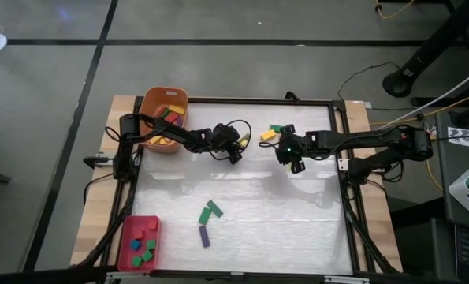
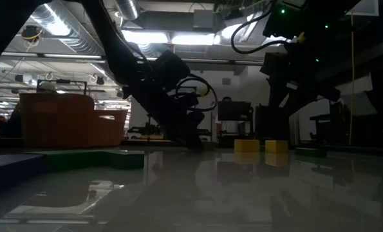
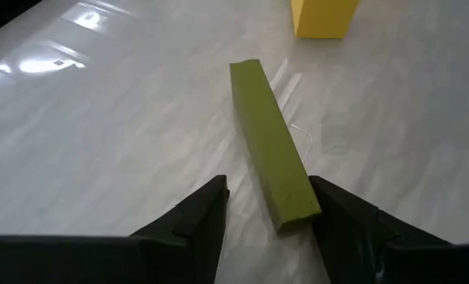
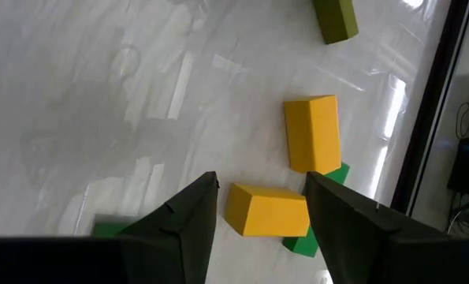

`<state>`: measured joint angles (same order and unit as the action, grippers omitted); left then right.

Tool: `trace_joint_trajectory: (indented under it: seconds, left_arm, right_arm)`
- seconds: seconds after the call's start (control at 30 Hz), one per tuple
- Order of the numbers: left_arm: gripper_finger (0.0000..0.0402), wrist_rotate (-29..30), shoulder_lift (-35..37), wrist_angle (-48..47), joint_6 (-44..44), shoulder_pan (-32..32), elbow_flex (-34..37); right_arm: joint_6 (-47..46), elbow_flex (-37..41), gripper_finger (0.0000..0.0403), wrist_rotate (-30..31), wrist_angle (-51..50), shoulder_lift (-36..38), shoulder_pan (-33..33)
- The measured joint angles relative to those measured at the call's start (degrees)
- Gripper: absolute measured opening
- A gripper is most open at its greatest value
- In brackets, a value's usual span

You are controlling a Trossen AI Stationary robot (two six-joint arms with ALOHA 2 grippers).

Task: Sort blocks by size
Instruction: Put the big green block into the orange bin

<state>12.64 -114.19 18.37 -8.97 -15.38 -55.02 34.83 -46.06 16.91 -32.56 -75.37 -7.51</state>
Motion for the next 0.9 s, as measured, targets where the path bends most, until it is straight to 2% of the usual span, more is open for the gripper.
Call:
trace_joint_trajectory:
  seconds: [0.17, 0.4, 0.5, 0.63, 0.77, 0.9]
  left_arm:
    - [0.0146, 0.0, 0.0, 0.1, 0.4, 0.0, 0.0]
    - [0.0032, 0.1, 0.0, 0.2, 0.0, 0.0, 0.0]
    - [0.0032, 0.1, 0.5, 0.2, -0.6, 0.0, 0.0]
    - [0.0033, 0.1, 3.8, -0.2, 0.4, 0.0, 0.0]
    - [0.0033, 0.0, 10.6, -2.0, 1.0, 0.0, 0.0]
    - [0.0033, 0.3, 20.3, -10.6, 4.4, 0.0, 0.0]
  right_arm:
    - [0.0, 0.0, 0.0191, 0.0, 0.0, 0.0, 0.0]
    - [-1.0, 0.0, 0.0191, 0.0, 0.0, 0.0, 0.0]
    - [-5.9, 0.0, 0.0191, 1.1, 0.0, 0.0, 0.0]
    - [-16.2, 0.0, 0.0191, 5.4, -0.1, 0.0, 0.0]
    - [-24.4, 0.0, 0.0191, 8.0, -0.5, 0.0, 0.0]
    - [-30.6, 0.0, 0.0191, 8.1, -0.5, -0.2, 0.0]
